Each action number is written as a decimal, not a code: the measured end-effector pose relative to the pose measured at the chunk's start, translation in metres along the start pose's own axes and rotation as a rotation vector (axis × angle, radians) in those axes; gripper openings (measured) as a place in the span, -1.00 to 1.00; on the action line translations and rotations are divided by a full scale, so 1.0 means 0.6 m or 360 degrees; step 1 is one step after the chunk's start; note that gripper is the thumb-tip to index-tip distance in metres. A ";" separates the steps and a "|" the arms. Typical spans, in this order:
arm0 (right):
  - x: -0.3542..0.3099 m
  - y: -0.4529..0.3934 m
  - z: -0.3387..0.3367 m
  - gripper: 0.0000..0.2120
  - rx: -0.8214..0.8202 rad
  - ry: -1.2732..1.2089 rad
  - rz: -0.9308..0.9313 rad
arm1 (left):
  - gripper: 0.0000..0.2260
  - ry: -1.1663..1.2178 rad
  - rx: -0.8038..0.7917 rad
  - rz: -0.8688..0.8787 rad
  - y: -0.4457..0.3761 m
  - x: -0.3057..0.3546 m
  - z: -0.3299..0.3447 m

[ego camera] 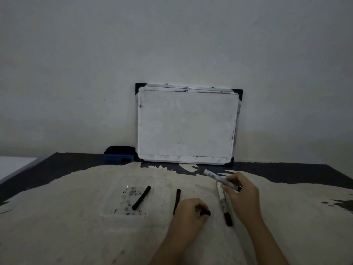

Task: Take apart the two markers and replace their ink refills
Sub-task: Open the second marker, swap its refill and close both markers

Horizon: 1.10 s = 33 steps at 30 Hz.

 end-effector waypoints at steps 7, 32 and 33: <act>-0.043 -0.006 -0.015 -0.73 0.0148 0.0462 -0.0197 | -0.81 0.0316 0.0341 -0.0147 -0.001 0.004 -0.025; -0.093 0.036 0.040 -0.87 0.0336 0.0859 -0.1137 | -0.70 0.2087 0.0107 -0.0851 -0.004 -0.024 0.006; -0.101 0.031 0.032 -0.89 0.0411 0.0824 -0.1136 | -0.70 0.2092 0.0096 -0.0850 -0.004 -0.025 0.006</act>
Point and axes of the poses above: each hand's wrist, its own y-axis away from the middle knuckle, its own z-axis out of the palm, x = y × z, the point moved 6 cm from there along -y, towards the middle knuckle, and after that the axes turned 7 degrees about -y, right-handed, at the moved point
